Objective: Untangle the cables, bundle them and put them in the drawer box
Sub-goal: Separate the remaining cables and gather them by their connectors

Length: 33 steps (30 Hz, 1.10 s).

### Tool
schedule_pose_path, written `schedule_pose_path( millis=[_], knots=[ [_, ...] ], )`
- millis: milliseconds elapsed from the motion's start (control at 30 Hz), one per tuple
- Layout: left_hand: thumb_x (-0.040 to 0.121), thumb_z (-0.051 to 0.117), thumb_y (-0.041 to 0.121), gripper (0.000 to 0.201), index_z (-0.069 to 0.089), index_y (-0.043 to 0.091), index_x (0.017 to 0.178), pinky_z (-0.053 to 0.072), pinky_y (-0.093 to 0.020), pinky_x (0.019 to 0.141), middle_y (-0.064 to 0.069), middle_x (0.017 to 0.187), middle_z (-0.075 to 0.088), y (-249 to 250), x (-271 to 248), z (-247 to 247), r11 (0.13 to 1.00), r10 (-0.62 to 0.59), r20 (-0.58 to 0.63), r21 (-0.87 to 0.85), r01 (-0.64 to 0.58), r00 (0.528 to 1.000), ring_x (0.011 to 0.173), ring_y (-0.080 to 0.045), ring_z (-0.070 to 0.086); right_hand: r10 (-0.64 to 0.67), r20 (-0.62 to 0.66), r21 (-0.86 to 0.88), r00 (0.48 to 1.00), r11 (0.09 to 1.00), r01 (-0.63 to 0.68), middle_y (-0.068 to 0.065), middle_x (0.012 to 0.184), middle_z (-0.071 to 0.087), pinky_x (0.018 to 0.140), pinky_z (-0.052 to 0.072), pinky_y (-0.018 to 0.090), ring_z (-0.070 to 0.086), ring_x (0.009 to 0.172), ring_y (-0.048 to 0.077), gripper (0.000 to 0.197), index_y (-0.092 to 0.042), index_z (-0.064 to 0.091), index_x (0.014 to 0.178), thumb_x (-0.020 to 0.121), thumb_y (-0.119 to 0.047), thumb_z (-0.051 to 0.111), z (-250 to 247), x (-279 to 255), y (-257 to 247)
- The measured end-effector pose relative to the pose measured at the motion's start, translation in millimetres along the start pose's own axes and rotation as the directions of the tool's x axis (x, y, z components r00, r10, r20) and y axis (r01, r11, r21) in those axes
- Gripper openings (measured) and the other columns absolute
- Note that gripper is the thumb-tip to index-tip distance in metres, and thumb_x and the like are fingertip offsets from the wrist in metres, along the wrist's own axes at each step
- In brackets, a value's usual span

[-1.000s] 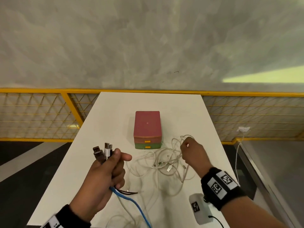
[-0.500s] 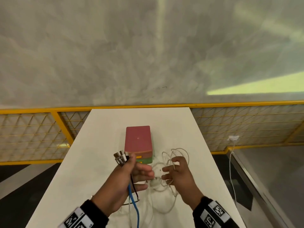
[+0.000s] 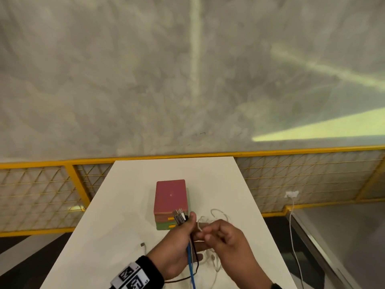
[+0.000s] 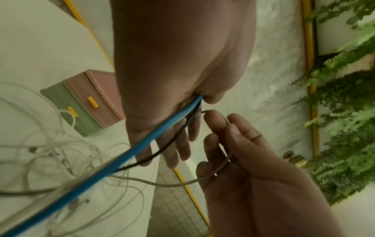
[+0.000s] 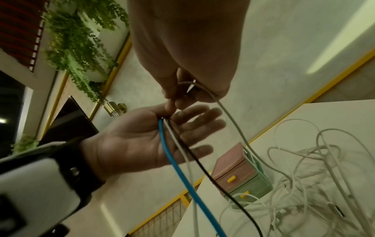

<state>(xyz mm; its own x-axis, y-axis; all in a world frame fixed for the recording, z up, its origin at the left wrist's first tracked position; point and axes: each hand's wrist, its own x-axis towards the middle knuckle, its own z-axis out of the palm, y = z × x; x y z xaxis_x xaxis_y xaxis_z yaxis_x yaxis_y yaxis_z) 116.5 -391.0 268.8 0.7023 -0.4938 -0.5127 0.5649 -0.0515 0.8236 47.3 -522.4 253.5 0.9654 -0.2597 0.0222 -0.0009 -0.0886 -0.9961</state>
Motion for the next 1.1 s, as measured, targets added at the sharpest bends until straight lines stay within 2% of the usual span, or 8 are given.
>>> schedule_pose_path(
  millis=[100,233,467,567,800,933,1000,1100],
  knots=[
    [0.099,0.042,0.047,0.051,0.071,0.007,0.113,0.047,-0.037,0.074,-0.015,0.095,0.077,9,-2,4,0.99,0.068,0.017,-0.127,-0.066,0.998,0.083,-0.029,0.07,-0.065,0.091,-0.083,0.994,0.994,0.072,-0.002,0.093,0.077,0.084,0.056,0.032,0.072,0.09,0.015,0.026,-0.017,0.07,0.078,0.084,0.007,0.061,3,-6,-1],
    [0.088,0.053,0.04,0.048,0.073,0.001,0.105,0.048,-0.038,0.073,-0.025,0.114,0.071,19,-5,3,0.969,0.17,0.069,-0.192,-0.154,0.983,0.102,-0.035,0.07,-0.102,0.101,-0.057,0.99,0.992,0.108,0.003,0.092,0.077,0.087,0.054,0.032,0.072,0.091,0.017,0.025,-0.026,0.069,0.073,0.079,-0.003,0.063,-1,-6,-1],
    [0.084,0.057,0.036,0.04,0.066,-0.003,0.08,0.039,-0.058,0.107,-0.034,0.113,0.068,20,-7,-1,0.915,0.225,0.113,-0.366,-0.17,0.968,0.107,-0.046,0.067,-0.056,0.23,0.077,0.971,0.996,0.04,0.008,0.082,0.076,0.076,0.049,0.019,0.07,0.082,0.01,0.006,-0.005,0.063,0.082,0.079,-0.008,0.059,-13,-3,1],
    [0.082,0.06,0.038,0.039,0.061,0.001,0.067,0.037,-0.06,0.107,-0.03,0.104,0.072,21,-4,-2,0.89,0.237,0.095,-0.421,-0.177,0.967,0.108,-0.045,0.067,-0.04,0.243,0.133,0.969,0.991,0.008,0.007,0.076,0.075,0.073,0.048,0.019,0.068,0.076,0.01,0.009,-0.001,0.061,0.084,0.078,-0.007,0.057,-15,-3,1],
    [0.091,0.054,0.036,0.04,0.068,0.005,0.068,0.042,-0.055,0.104,-0.024,0.105,0.074,23,-1,-7,0.887,0.348,-0.009,-0.322,-0.332,0.938,0.107,-0.038,0.069,0.041,-0.081,-0.03,0.996,0.999,-0.043,0.002,0.085,0.073,0.076,0.047,0.021,0.065,0.08,0.009,0.013,-0.014,0.065,0.085,0.086,0.0,0.062,-15,6,9],
    [0.099,0.045,0.03,0.042,0.072,-0.002,0.096,0.044,-0.05,0.106,-0.021,0.111,0.074,22,3,-8,0.866,0.45,-0.091,-0.198,-0.459,0.888,0.106,-0.033,0.071,0.196,-0.2,-0.199,0.96,0.951,-0.236,-0.004,0.084,0.065,0.069,0.044,0.023,0.058,0.071,0.01,0.012,-0.018,0.062,0.078,0.085,-0.026,0.068,-15,-2,8],
    [0.094,0.047,0.035,0.047,0.069,-0.004,0.104,0.047,-0.046,0.102,-0.019,0.11,0.074,20,4,-8,0.859,0.478,-0.102,-0.153,-0.489,0.872,0.105,-0.032,0.071,0.411,-0.029,-0.155,0.911,0.899,-0.41,0.001,0.074,0.065,0.061,0.042,0.025,0.055,0.062,0.011,0.032,-0.014,0.065,0.074,0.089,-0.042,0.061,-11,-8,6],
    [0.087,0.051,0.039,0.048,0.072,-0.002,0.098,0.052,-0.04,0.091,-0.021,0.102,0.076,14,1,-7,0.866,0.485,-0.076,-0.094,-0.491,0.871,0.1,-0.034,0.072,0.643,0.328,0.141,0.692,0.691,-0.709,0.011,0.082,0.069,0.055,0.042,0.025,0.057,0.064,0.018,0.063,-0.008,0.071,0.09,0.09,-0.064,0.042,1,-8,7]
  ],
)
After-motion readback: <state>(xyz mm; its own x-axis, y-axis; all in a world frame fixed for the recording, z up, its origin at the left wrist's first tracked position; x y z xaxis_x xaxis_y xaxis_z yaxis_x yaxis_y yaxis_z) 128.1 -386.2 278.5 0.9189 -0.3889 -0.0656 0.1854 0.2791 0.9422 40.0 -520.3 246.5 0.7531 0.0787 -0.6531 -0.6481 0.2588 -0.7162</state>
